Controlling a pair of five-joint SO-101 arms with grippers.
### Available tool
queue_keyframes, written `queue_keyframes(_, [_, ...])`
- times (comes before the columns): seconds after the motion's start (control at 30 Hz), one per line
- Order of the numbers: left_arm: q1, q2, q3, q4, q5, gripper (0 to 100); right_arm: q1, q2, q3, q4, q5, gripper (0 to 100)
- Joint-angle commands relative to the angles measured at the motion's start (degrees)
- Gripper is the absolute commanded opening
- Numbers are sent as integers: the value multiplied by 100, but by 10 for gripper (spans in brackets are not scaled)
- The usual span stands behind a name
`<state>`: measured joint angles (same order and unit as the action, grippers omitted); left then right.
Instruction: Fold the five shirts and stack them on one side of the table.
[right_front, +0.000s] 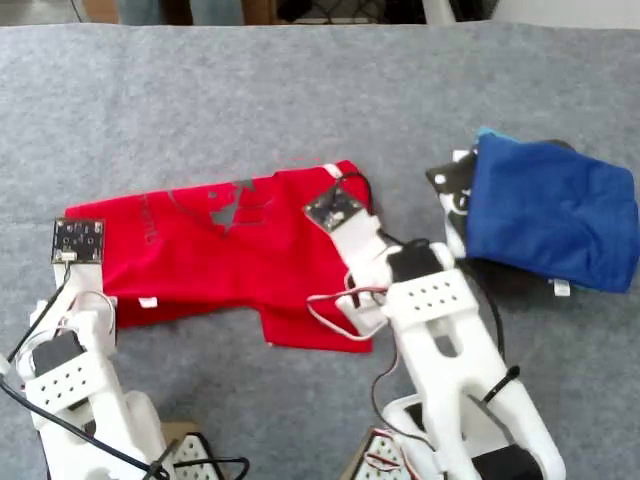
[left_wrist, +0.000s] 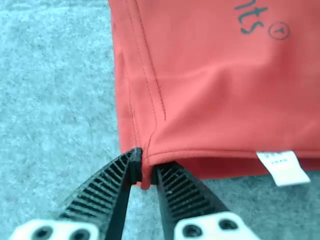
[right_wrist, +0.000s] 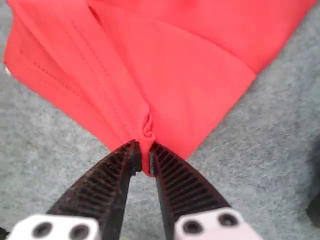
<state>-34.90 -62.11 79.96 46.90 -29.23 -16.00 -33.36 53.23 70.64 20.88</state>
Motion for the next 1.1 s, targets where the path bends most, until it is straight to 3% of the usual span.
queue_keyframes(0.0, [-13, -44, -13, 202, -220, 29, -62, -119, 13, -97, 35, 15])
queue_keyframes(0.47, [-75, -97, 242, 176, -396, 52, -44, -110, 48, -308, 0, 29])
queue_keyframes(0.6, [-84, -97, 136, 563, -554, 210, -62, -145, -4, -105, -97, 175])
queue_keyframes(0.7, [-233, -97, -303, 712, -598, 223, -79, -145, -189, -62, -246, 284])
queue_keyframes(0.8, [-602, -97, -884, 809, -633, 227, -70, -136, -567, 158, -237, 325])
queue_keyframes(0.9, [-892, -97, -1560, 1134, -730, 223, -97, -101, -1068, 290, -281, 260])
queue_keyframes(1.0, [-963, -97, -2053, 1336, -1319, 97, -378, 4, -1569, 193, -413, 25])
queue_keyframes(1.03, [-919, -70, -2132, 1266, -1389, 24, -563, 145, -1701, 123, -413, 15])
queue_keyframes(1.07, [-884, -44, -2149, 1125, -1327, 28, -730, 338, -1833, 132, -448, 49])
